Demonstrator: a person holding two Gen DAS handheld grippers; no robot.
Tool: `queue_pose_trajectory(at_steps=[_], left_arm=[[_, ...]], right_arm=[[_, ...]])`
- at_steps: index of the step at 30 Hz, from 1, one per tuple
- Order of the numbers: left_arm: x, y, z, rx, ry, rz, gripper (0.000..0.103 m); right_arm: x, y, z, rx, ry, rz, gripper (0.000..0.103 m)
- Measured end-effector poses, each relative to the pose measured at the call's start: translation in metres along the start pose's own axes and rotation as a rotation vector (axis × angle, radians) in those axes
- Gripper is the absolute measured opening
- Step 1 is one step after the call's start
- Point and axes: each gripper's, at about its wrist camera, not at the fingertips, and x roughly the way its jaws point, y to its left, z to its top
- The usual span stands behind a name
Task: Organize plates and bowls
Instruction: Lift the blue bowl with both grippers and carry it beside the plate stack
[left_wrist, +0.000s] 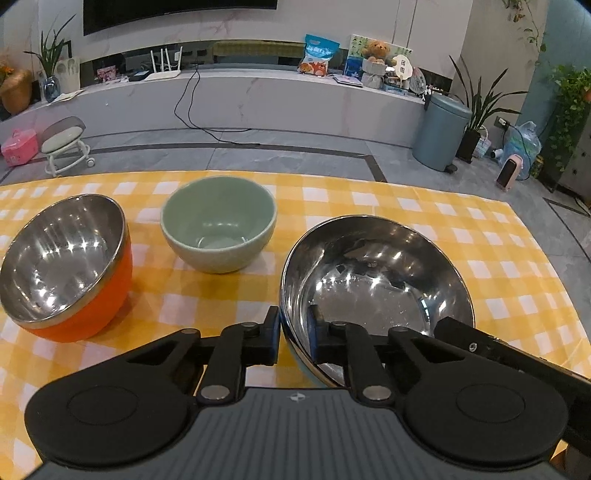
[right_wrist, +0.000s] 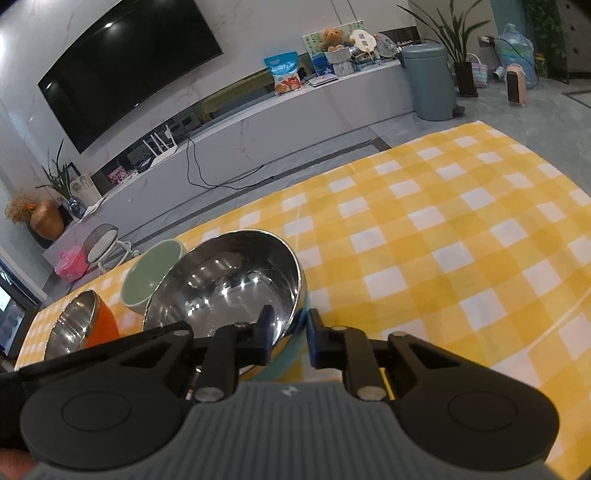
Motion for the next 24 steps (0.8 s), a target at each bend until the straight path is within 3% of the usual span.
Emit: queue_pose_trajectory(at_steps=[6,16,24], left_arm=[[-0.015,0.0,-0.001,0.0,0.01,0.022,0.014],[-0.055,0.019,-0.013,-0.096,0.085,0.037,0.015],[-0.098,0.024,-0.035,-0.155,0.076,0.019,0.015]], right_arm=[[-0.01,-0.002,0.004,0.019,0.01,0.016,0.009],[-0.041,0.006,0.004,0.011,0.019,0.12,0.007],[-0.089,0.015,-0.018,-0.084,-0.002,0.137,0.007]])
